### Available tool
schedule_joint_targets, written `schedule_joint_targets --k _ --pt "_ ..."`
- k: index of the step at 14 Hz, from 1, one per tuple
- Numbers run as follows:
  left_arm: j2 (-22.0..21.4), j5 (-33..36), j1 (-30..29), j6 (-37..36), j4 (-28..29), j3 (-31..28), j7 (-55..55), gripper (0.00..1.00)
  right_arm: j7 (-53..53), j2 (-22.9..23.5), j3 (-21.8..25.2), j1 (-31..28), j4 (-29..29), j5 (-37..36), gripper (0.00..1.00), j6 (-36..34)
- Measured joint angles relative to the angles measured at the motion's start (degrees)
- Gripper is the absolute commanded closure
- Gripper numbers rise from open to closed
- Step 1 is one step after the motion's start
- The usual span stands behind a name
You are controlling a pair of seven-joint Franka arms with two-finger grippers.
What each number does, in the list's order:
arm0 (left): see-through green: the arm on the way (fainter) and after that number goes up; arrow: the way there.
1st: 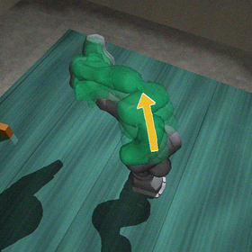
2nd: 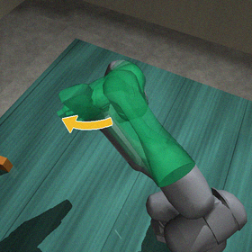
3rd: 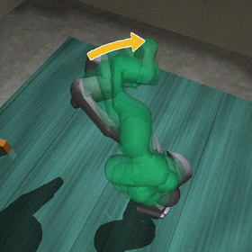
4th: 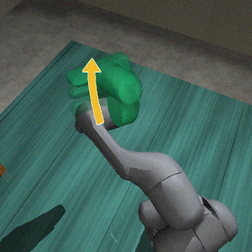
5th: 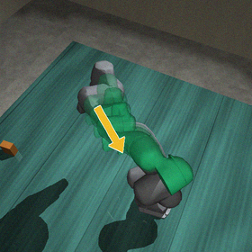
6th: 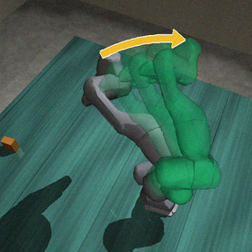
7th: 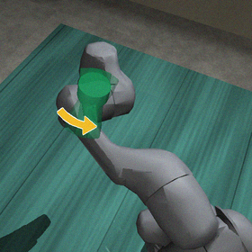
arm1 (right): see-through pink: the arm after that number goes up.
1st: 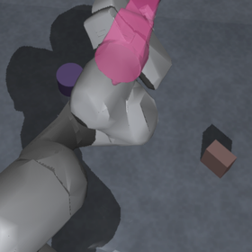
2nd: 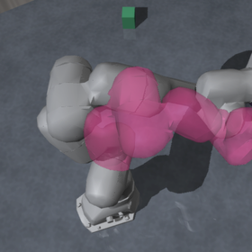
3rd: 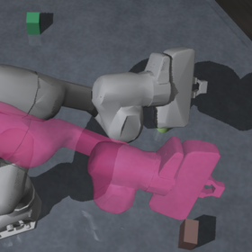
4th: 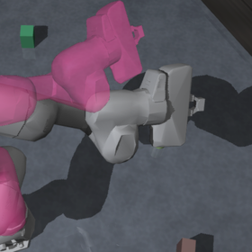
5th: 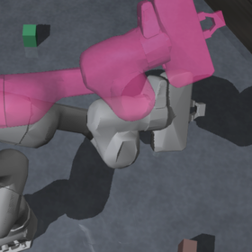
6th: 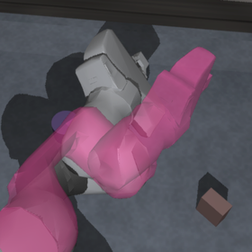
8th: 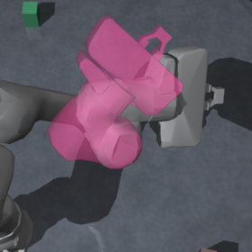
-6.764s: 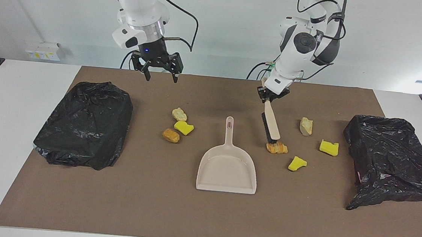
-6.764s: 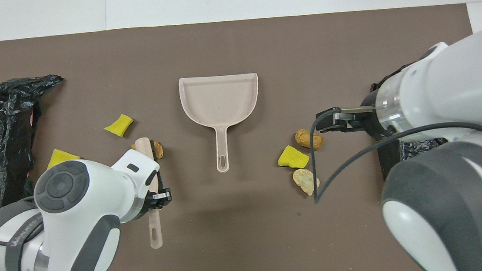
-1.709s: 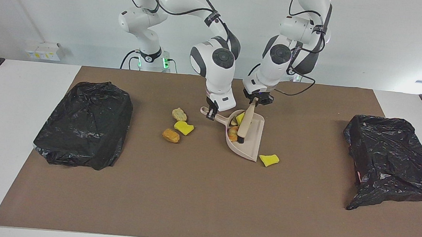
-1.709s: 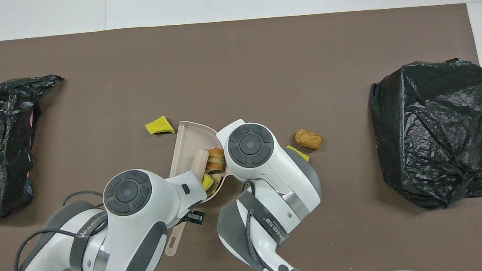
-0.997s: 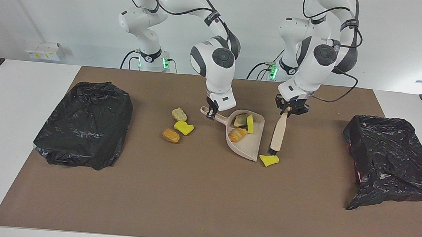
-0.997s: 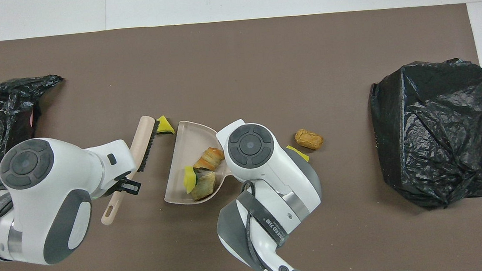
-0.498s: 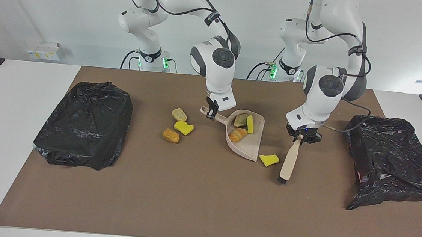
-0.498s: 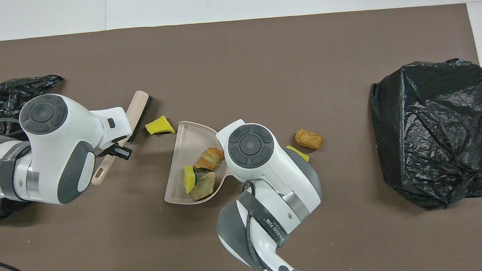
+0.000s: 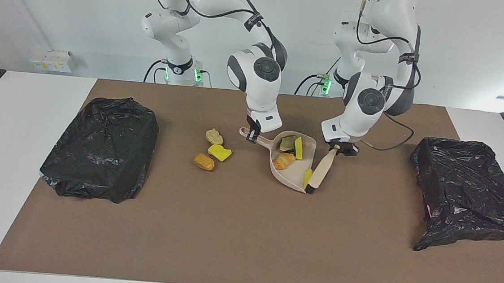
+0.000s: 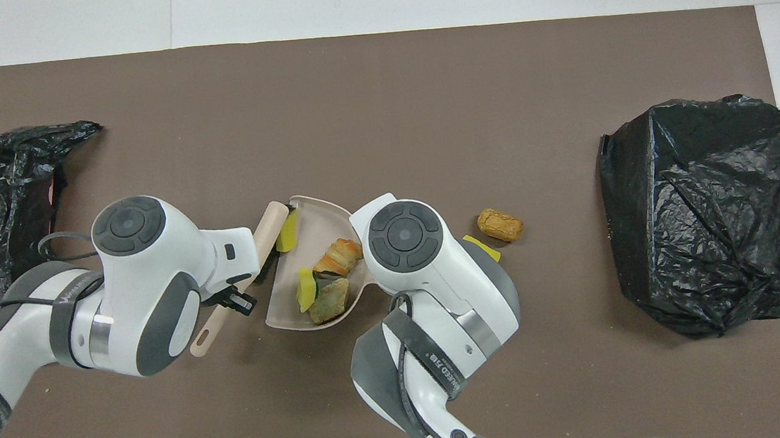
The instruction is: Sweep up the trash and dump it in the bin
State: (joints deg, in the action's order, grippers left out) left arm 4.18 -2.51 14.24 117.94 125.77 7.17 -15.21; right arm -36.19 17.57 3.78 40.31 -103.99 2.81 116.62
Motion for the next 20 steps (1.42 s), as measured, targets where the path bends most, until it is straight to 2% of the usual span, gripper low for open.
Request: schedule_joint_targets --k 3,6,13,18,20 --pt "-1.58 -4.08 1.40 -0.02 1.76 0.04 6.66 1.00 0.02 0.00 0.00 0.00 -0.01 0.00 1.00 0.00" --pt "-1.61 -9.44 0.92 -0.39 1.87 -0.86 8.51 1.00 0.02 0.00 0.00 0.00 -0.01 0.00 1.00 0.00" --pt "-1.19 -10.13 -5.71 -0.35 1.45 -1.51 9.02 1.00 0.20 -0.14 0.01 0.00 0.01 0.00 1.00 0.02" --pt "-1.17 -10.22 -5.65 -0.85 1.23 -0.84 9.02 1.00 0.48 -0.73 0.03 -0.01 -0.01 0.00 1.00 0.02" --pt "-1.42 -10.83 -5.32 -3.10 0.33 0.07 9.21 1.00 0.48 -0.73 0.03 -0.01 -0.03 0.00 1.00 0.02"
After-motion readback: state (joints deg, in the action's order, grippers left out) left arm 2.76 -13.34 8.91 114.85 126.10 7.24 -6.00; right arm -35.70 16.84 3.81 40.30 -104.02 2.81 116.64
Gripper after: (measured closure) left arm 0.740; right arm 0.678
